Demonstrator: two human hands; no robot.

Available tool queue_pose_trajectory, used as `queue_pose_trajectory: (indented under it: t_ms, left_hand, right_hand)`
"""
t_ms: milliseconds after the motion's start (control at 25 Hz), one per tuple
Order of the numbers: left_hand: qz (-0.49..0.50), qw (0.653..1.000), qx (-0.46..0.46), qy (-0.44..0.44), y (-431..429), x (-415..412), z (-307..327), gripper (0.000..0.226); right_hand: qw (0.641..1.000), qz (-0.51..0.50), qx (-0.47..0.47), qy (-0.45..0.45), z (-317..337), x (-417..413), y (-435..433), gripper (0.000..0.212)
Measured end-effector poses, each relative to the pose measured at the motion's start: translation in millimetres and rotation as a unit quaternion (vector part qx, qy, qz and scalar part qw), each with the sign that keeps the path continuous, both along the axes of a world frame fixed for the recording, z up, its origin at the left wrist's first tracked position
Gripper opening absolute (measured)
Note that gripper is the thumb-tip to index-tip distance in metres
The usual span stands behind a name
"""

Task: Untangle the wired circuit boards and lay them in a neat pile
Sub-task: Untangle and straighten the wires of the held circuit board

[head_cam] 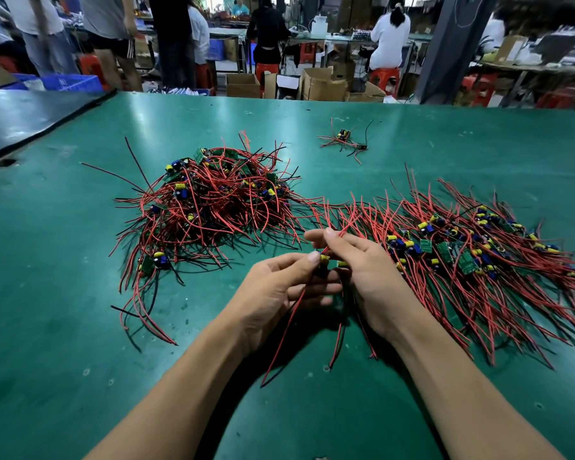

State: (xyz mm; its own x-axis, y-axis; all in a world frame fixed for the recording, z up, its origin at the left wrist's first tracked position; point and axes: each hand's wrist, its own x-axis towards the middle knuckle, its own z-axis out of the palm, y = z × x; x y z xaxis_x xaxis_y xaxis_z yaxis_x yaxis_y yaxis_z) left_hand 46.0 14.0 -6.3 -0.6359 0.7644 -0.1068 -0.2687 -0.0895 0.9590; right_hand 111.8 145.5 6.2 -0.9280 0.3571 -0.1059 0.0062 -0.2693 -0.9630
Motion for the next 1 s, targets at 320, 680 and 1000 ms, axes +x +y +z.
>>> queue_pose_trajectory:
  t_ms: [320, 680, 1000]
  left_hand:
    - [0.042, 0.998, -0.056, -0.003, 4, -1, -2, 0.018]
    - [0.016, 0.995, -0.062, 0.072, 1, 4, 1, 0.016]
    - [-0.052, 0.988, -0.083, 0.116, -11, 0, 7, 0.017]
  right_hand:
    - [0.998, 0.044, 0.036, -0.016, -4, 2, -1, 0.026]
    - [0.995, 0.091, 0.033, -0.030, -9, 3, 0, 0.031]
    - [0.977, 0.154, 0.143, -0.028, -3, 9, 16, 0.036]
